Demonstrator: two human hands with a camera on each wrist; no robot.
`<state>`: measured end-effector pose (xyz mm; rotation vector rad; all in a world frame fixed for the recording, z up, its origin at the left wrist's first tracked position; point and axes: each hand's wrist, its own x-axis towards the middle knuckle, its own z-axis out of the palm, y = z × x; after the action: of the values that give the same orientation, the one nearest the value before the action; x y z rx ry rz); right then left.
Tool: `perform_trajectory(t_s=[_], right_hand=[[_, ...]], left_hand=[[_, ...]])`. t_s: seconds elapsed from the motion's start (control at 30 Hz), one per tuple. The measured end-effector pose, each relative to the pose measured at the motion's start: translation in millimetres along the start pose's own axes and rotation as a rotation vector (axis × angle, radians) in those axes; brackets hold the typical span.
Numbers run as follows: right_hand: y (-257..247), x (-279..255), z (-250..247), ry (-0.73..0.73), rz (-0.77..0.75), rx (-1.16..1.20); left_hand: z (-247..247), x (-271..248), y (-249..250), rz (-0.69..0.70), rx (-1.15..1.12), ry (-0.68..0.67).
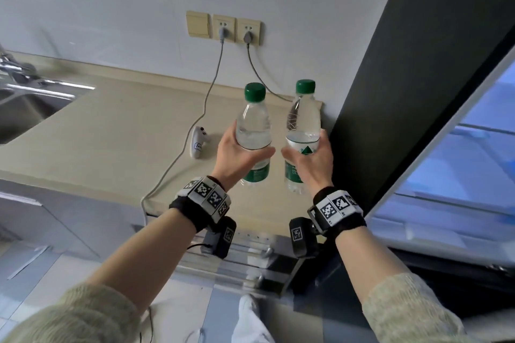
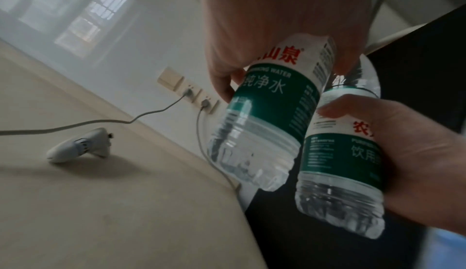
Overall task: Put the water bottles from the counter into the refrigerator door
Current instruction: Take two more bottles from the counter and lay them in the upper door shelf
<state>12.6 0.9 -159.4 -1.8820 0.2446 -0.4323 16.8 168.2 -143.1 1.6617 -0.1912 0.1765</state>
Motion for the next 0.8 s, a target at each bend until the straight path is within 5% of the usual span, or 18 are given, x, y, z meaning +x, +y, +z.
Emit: perform_trajectory(t_s=[0.4,0.8], right_hand=[[-77.7,-58.8,-129.1,0.305,-0.227,0.215],[-85.9,-64.0,-322.0,0.685,-0.212,-0.066]], left_hand=[[75.1,-61.7,115.8,0.323,-0.147,-0.276],[246.0,-85.0,176.2,0.402,-0.347,-0.460]])
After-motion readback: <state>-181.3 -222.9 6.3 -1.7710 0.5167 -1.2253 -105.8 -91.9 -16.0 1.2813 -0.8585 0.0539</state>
